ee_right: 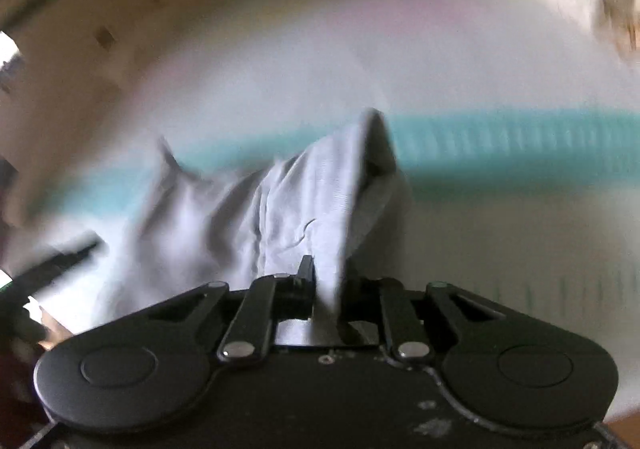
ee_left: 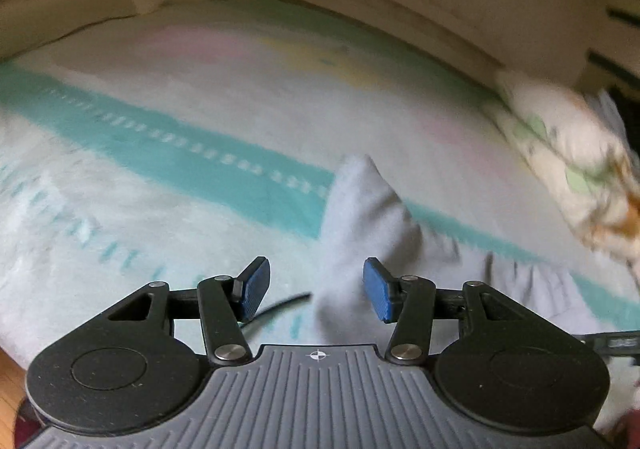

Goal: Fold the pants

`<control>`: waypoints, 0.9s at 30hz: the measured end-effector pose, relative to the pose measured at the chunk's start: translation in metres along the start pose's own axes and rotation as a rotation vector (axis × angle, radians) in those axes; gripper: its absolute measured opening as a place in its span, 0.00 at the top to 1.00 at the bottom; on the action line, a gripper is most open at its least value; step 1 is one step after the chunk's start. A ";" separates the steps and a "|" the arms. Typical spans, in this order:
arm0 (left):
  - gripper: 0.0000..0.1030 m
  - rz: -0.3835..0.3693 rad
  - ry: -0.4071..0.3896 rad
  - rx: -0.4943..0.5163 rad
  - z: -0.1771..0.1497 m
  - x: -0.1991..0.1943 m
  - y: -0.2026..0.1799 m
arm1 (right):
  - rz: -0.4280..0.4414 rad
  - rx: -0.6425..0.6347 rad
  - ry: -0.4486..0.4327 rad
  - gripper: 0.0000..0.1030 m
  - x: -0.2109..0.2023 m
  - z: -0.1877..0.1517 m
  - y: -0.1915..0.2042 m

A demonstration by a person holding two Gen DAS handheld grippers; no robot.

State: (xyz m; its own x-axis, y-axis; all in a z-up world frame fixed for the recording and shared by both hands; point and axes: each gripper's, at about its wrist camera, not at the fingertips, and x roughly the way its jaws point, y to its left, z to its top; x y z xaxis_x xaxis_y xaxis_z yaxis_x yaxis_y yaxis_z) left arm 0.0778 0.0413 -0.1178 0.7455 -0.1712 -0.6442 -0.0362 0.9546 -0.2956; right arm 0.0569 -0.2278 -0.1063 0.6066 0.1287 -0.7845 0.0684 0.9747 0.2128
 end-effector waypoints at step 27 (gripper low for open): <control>0.50 0.042 0.187 0.199 0.073 0.114 -0.024 | 0.002 -0.134 -0.285 0.60 0.030 0.035 0.067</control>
State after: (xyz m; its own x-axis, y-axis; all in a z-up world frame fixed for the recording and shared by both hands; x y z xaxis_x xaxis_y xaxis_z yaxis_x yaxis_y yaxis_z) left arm 0.2125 0.0168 -0.1326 0.6100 -0.1551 -0.7771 0.0809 0.9877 -0.1337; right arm 0.1070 -0.1646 -0.0953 0.8053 0.0924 -0.5857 -0.0264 0.9924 0.1202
